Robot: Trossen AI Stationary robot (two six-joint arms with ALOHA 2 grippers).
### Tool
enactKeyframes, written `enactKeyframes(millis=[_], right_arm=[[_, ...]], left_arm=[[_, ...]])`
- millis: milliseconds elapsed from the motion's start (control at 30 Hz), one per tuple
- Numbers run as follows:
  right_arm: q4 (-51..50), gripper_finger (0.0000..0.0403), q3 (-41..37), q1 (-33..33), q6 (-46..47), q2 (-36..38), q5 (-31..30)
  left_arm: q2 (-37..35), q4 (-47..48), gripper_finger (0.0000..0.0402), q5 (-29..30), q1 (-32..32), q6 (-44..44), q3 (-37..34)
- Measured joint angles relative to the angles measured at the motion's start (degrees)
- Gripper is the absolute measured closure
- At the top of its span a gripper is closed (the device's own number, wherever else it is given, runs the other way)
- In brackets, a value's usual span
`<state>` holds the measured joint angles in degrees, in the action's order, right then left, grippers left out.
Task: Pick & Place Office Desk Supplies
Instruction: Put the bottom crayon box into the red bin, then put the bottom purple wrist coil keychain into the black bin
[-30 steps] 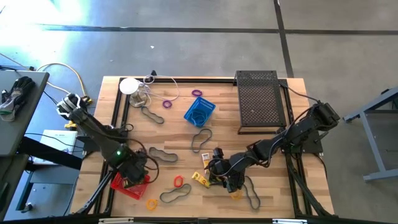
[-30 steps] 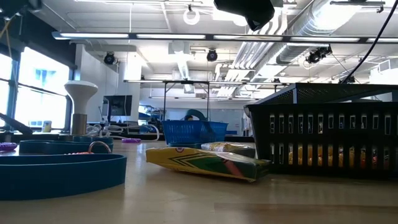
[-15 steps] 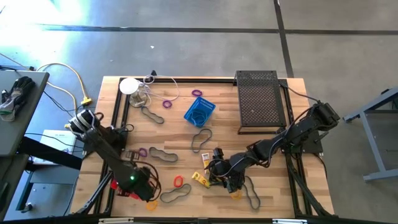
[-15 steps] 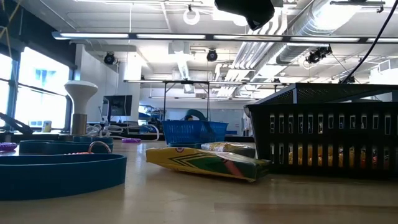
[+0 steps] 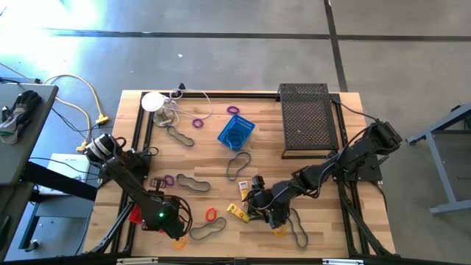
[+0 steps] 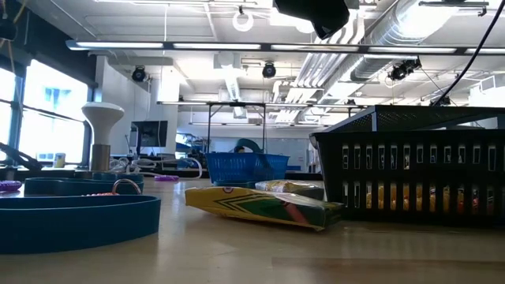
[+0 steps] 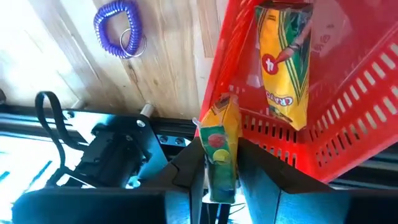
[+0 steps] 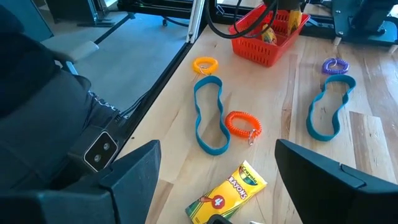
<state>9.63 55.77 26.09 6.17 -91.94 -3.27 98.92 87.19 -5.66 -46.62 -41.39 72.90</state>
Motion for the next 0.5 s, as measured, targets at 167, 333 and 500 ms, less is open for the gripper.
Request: enactKeyframes(millis=[167, 333, 500], right_arm=[[0.00, 0.0098, 0.00, 0.00, 0.00, 0.00, 0.03], [0.00, 0.0098, 0.00, 0.00, 0.01, 0.00, 0.25], [0.00, 0.0098, 0.00, 0.00, 0.02, 0.00, 0.24]], left_arm=[[-0.01, -0.23, 0.0289, 0.01, -0.01, -3.90, 0.00], [-0.01, -0.23, 0.0272, -0.01, -0.01, -3.96, 0.03], [-0.01, 0.70, 0.0268, -0.06, -0.01, -4.04, 1.50]])
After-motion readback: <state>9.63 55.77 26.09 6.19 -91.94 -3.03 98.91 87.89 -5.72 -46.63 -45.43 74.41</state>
